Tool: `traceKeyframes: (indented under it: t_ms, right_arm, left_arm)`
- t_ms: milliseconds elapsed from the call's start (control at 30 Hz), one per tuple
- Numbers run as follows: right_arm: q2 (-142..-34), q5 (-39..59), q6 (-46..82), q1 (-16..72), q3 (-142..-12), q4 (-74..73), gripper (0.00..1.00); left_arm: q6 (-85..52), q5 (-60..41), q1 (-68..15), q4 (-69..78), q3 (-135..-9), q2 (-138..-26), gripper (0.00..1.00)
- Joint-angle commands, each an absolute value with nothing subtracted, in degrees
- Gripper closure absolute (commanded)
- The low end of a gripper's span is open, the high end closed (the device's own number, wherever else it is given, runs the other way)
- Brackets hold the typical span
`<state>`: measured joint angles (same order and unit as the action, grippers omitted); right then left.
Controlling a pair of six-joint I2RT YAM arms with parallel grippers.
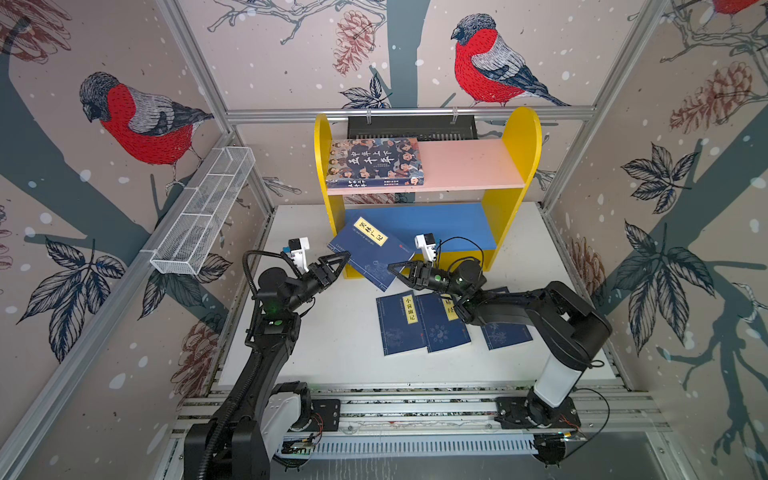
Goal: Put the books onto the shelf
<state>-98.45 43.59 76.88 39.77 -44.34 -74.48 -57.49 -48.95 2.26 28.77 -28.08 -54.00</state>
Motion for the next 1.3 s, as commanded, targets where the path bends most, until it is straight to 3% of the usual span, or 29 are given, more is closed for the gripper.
traceKeyframes:
  t_ms: [0,67,200,367,500,667,833,900,967,1000,1033,1067,1267]
  right_arm:
    - [-95.3,53.6,68.7,36.7,-43.6,-64.8,0.98]
    - [-93.4,56.3,65.5,34.6,-43.2,-59.2,0.99]
    - [-89.1,60.1,53.3,32.7,-45.5,-41.5,0.99]
    - [-85.5,61.5,40.4,32.4,-49.8,-24.0,0.99]
    - [-84.1,62.3,38.3,32.1,-50.4,-21.3,0.98]
    - [-85.5,64.4,34.8,32.2,-52.9,-16.7,0.98]
    - [-87.5,65.4,34.7,32.2,-55.2,-16.7,0.98]
    - [-88.7,65.5,35.2,32.2,-56.4,-16.9,0.91]
    - [-89.9,64.7,36.7,32.1,-57.2,-18.0,0.75]
    - [-90.2,64.3,37.7,32.0,-57.2,-18.9,0.68]
    - [-90.5,63.4,39.1,31.8,-56.9,-20.0,0.57]
    - [-90.5,62.8,40.6,31.5,-56.1,-21.5,0.54]
    - [-90.4,61.7,57.3,31.3,-47.3,-46.5,0.51]
  left_arm:
    - [-51.3,-54.8,3.1,25.1,-27.8,-53.0,0.14]
    - [-52.4,-58.1,3.3,27.4,-27.2,-52.8,0.09]
    - [-52.3,-63.5,3.2,27.5,-28.4,-54.1,0.09]
    - [-45.8,-66.2,2.7,20.8,-31.0,-56.7,0.21]
    - [-39.8,-64.8,2.4,14.8,-31.7,-56.4,0.26]
    - [-43.5,-67.5,1.5,19.5,-30.5,-56.3,0.30]
    - [-46.7,-70.0,0.3,23.8,-30.2,-57.0,0.55]
    - [-47.1,-69.7,0.2,24.4,-30.4,-57.3,0.75]
    - [-47.2,-67.9,0.2,24.4,-30.8,-57.9,0.95]
    - [-47.1,-66.7,0.2,24.0,-31.2,-58.1,1.00]
    - [-47.0,-65.1,0.2,23.6,-31.7,-58.4,1.00]
    - [-46.8,-64.1,0.2,23.4,-32.2,-58.7,1.00]
    - [-53.0,-61.3,0.2,31.0,-33.3,-62.7,1.00]
